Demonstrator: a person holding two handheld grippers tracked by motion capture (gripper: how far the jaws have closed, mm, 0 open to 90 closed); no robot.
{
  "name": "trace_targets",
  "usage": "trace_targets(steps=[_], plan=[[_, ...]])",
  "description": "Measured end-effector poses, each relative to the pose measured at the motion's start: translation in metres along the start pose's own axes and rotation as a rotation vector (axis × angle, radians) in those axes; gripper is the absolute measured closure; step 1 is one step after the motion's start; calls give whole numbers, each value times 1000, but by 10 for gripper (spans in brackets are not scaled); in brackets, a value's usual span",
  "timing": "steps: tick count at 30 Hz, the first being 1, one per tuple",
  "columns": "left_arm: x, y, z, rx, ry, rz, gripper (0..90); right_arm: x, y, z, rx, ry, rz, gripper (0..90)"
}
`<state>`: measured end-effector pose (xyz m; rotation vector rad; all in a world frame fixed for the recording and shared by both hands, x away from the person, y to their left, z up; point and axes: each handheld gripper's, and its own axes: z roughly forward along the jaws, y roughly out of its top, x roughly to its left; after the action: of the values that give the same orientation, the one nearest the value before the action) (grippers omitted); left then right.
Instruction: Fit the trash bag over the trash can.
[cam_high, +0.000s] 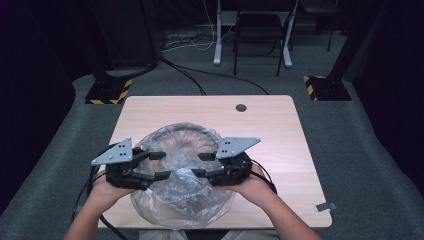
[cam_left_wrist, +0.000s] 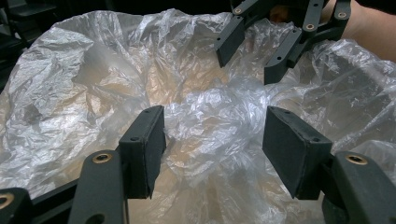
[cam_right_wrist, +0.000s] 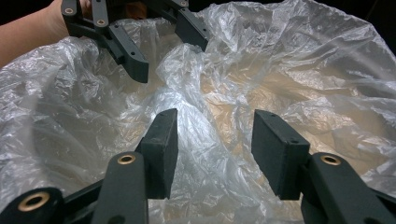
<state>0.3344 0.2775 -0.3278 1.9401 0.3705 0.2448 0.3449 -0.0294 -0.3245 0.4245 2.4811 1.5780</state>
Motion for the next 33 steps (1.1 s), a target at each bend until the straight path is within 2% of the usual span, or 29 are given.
trace_targets(steps=[14,21,23,24,25,26,31,33], plan=[[2,-6,-19,24,16,-12,387,6,10,18,21,17,-9,485],[1,-3,-19,61,18,-14,372,8,6,16,-27,-5,-13,474],[2,-2,-19,63,17,-21,366,7,7,9,-64,-20,-23,460],[2,-2,-19,63,17,-24,366,7,7,9,-64,-20,-23,460],[2,-1,-20,65,18,-25,361,6,9,1,-96,-20,-18,433],[2,-1,-20,67,20,-26,360,6,11,-3,-105,-17,-14,418],[3,2,-23,68,28,-25,356,4,9,-25,-124,-1,-1,340],[3,2,-23,68,29,-29,356,3,3,-35,-126,20,25,298]])
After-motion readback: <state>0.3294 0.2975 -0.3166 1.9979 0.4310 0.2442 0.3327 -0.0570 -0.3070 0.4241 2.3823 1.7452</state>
